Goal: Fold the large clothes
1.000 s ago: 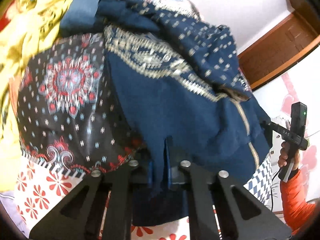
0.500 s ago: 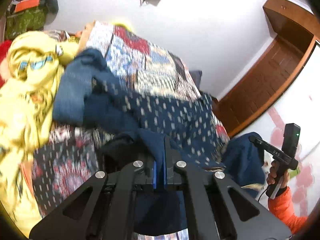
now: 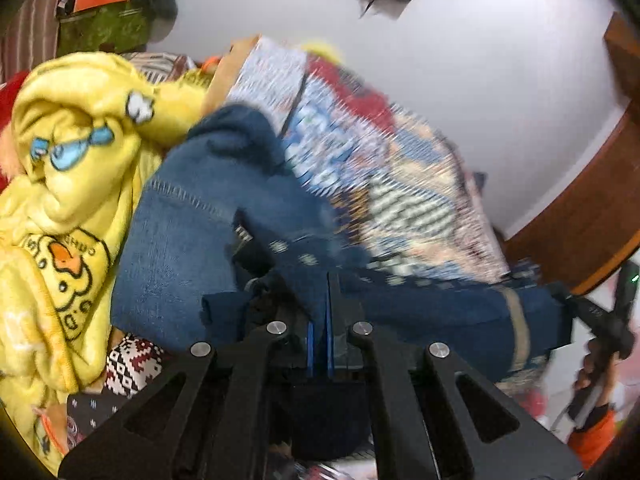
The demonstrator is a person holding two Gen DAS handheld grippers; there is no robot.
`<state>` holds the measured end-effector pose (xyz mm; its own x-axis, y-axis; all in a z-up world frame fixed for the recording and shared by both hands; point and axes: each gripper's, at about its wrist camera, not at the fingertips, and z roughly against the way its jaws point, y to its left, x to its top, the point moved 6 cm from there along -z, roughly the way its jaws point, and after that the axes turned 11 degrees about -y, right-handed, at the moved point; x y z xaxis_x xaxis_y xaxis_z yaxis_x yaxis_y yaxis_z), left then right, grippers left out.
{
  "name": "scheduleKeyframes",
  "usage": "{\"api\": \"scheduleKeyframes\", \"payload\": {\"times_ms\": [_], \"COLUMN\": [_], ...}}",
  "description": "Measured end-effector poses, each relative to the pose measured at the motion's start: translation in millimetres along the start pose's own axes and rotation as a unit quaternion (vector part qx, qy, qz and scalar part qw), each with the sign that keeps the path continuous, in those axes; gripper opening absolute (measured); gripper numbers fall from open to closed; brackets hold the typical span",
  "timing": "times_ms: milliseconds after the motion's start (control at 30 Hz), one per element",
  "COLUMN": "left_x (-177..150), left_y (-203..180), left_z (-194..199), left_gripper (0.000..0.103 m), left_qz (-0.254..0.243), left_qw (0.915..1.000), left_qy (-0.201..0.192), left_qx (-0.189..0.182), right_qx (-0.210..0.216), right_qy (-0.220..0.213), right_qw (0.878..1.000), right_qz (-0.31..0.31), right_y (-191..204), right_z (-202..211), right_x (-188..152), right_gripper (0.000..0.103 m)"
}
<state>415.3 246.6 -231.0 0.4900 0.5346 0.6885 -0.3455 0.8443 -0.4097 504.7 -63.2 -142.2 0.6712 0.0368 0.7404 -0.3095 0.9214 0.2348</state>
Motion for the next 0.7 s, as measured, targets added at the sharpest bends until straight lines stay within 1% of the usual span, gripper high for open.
{"api": "scheduleKeyframes", "payload": {"times_ms": [67, 167, 200, 233, 300, 333, 367, 433, 467, 500, 533, 567, 600, 633, 700], "left_x": [-12.5, -24.2, -25.7, -26.4, -27.9, -28.6, -30.1, -32.0, -32.8, -33.1, -32.1, -29.3, -25.7, -23.9, -23.3], "left_y": [7.4, 9.7, 8.1, 4.5, -4.7, -8.2, -13.0, -20.4, -23.4, -26.3, -28.7, -30.0, -33.1, -36.6, -45.2], "left_z": [-21.3, -39.9, -41.0, -39.5, -32.3, -29.4, -24.5, -15.7, -10.9, -3.8, 4.4, 14.0, 25.0, 34.0, 49.0], "left_gripper": [0.003, 0.005, 0.006, 0.006, 0.006, 0.006, 0.008, 0.013, 0.022, 0.036, 0.047, 0.067, 0.072, 0.072, 0.073], "left_qz": [-0.011, -0.031, -0.044, -0.063, -0.106, -0.123, -0.145, -0.175, -0.182, -0.187, -0.187, -0.188, -0.189, -0.192, -0.197], "left_qw": [0.9997, 0.9987, 0.9982, 0.9971, 0.9932, 0.991, 0.9876, 0.9823, 0.9808, 0.9799, 0.9799, 0.9798, 0.9799, 0.9796, 0.9791], "left_qy": [0.016, 0.029, 0.029, 0.028, 0.028, 0.03, 0.034, 0.044, 0.047, 0.049, 0.046, 0.033, 0.012, -0.001, -0.011], "left_qx": [0.017, 0.027, 0.029, 0.034, 0.04, 0.043, 0.048, 0.052, 0.051, 0.049, 0.052, 0.061, 0.063, 0.06, 0.047], "right_qx": [-0.011, -0.017, -0.016, -0.016, -0.013, -0.013, -0.013, -0.018, -0.025, -0.036, -0.042, -0.044, -0.043, -0.039, -0.027], "right_qy": [0.018, 0.026, 0.024, 0.024, 0.027, 0.032, 0.039, 0.046, 0.045, 0.041, 0.037, 0.032, 0.028, 0.022, 0.013], "right_qw": [1.0, 0.999, 1.0, 1.0, 1.0, 0.999, 0.999, 0.999, 0.999, 0.998, 0.997, 0.997, 0.997, 0.997, 0.996], "right_qz": [0.003, 0.009, 0.01, 0.009, 0.0, -0.002, 0.0, 0.009, 0.017, 0.031, 0.044, 0.054, 0.061, 0.069, 0.079], "right_y": [-3.8, -10.0, -12.4, -14.1, -17.2, -18.4, -19.4, -21.4, -21.3, -21.8, -21.0, -19.7, -17.9, -14.5, -6.2], "right_z": [-19.3, -28.8, -28.2, -25.9, -21.9, -17.7, -13.1, -0.9, 6.6, 16.4, 26.6, 33.4, 39.7, 49.4, 66.0], "right_x": [-10.5, -21.4, -23.1, -24.4, -26.7, -28.0, -29.3, -30.9, -31.0, -30.5, -30.1, -29.9, -30.0, -30.5, -32.4], "right_gripper": [0.008, 0.01, 0.011, 0.016, 0.021, 0.024, 0.029, 0.034, 0.038, 0.04, 0.042, 0.042, 0.042, 0.042, 0.043]}}
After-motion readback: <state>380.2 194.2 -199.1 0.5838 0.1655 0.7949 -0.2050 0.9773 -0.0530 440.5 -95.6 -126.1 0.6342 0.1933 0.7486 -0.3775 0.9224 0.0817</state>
